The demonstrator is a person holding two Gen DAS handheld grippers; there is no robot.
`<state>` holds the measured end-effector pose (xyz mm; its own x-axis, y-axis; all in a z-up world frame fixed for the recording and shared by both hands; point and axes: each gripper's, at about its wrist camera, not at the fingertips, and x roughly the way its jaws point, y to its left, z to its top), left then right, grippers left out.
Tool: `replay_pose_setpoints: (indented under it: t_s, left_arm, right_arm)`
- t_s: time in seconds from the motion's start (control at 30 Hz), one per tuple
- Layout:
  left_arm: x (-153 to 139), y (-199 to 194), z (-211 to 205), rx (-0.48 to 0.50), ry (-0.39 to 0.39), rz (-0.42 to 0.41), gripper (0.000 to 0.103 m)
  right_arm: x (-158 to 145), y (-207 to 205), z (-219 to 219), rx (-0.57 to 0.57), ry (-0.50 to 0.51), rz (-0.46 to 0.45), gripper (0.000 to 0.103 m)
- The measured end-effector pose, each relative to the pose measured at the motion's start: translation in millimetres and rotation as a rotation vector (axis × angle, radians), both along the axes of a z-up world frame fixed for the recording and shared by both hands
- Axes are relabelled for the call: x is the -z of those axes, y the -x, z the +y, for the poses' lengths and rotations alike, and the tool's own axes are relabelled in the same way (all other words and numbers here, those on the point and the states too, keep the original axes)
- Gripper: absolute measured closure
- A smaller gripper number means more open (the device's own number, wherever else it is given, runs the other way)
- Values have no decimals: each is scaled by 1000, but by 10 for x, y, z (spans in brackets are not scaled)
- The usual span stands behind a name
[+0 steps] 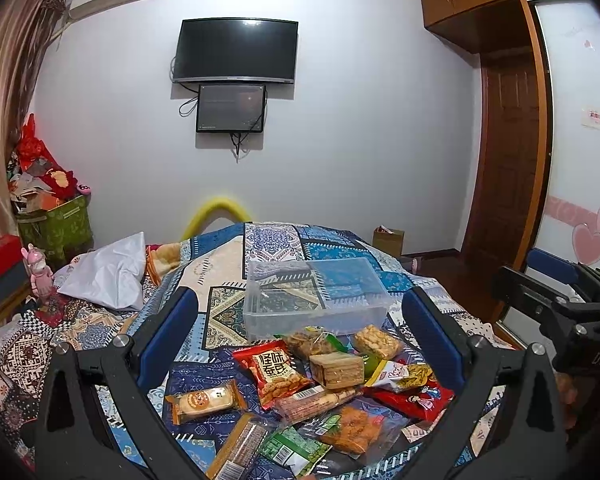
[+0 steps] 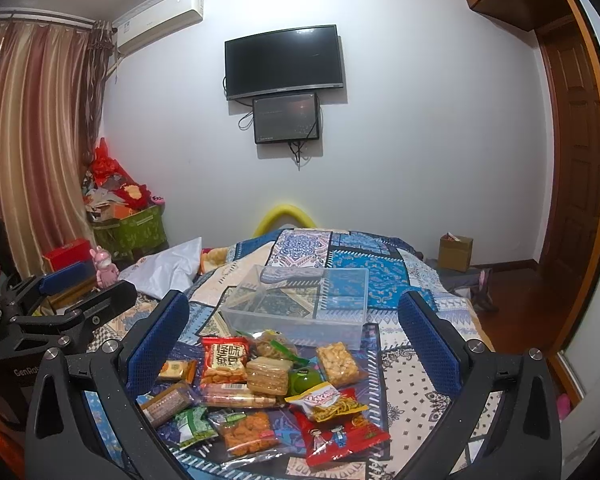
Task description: Organize snacks
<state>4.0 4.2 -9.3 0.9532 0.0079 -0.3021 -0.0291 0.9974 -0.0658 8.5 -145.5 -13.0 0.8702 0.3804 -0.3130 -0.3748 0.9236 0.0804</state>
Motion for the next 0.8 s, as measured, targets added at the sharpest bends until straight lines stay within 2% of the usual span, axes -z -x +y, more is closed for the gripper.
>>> replay_pose_setpoints:
  t_s: [0.8]
  left_arm:
    - [31,-25,-19,6,2,4,0]
  right_arm:
    - [5,21,-5,-1,-11,5,0]
